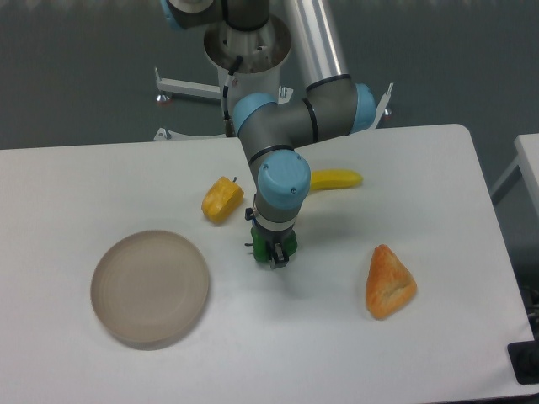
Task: Pick up the green pepper from the table
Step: 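Lift the held green pepper up and carry it beside the banana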
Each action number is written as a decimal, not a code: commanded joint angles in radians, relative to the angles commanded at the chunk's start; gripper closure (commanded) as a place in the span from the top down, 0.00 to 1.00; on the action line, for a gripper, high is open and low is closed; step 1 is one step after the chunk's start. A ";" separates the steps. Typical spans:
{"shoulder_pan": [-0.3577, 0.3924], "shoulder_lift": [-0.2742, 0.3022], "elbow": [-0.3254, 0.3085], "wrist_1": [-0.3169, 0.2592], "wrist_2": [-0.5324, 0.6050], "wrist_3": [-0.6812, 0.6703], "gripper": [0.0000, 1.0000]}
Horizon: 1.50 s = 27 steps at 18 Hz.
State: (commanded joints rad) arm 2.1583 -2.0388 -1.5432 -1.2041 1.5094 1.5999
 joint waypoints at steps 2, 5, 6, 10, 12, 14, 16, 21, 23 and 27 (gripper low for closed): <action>0.029 0.023 0.002 -0.002 0.002 -0.002 0.40; 0.096 0.055 0.005 -0.006 0.006 -0.006 0.40; 0.116 0.066 0.009 -0.014 0.012 -0.008 0.40; 0.178 0.069 0.081 -0.098 0.015 -0.008 0.37; 0.198 0.068 0.123 -0.109 0.015 -0.009 0.37; 0.216 0.068 0.144 -0.127 0.015 -0.009 0.37; 0.221 0.066 0.170 -0.149 0.015 -0.018 0.37; 0.221 0.060 0.184 -0.163 0.017 -0.069 0.37; 0.221 0.060 0.186 -0.161 0.017 -0.067 0.37; 0.219 0.052 0.184 -0.160 0.064 -0.057 0.38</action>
State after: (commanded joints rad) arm 2.3777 -1.9865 -1.3591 -1.3637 1.5737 1.5431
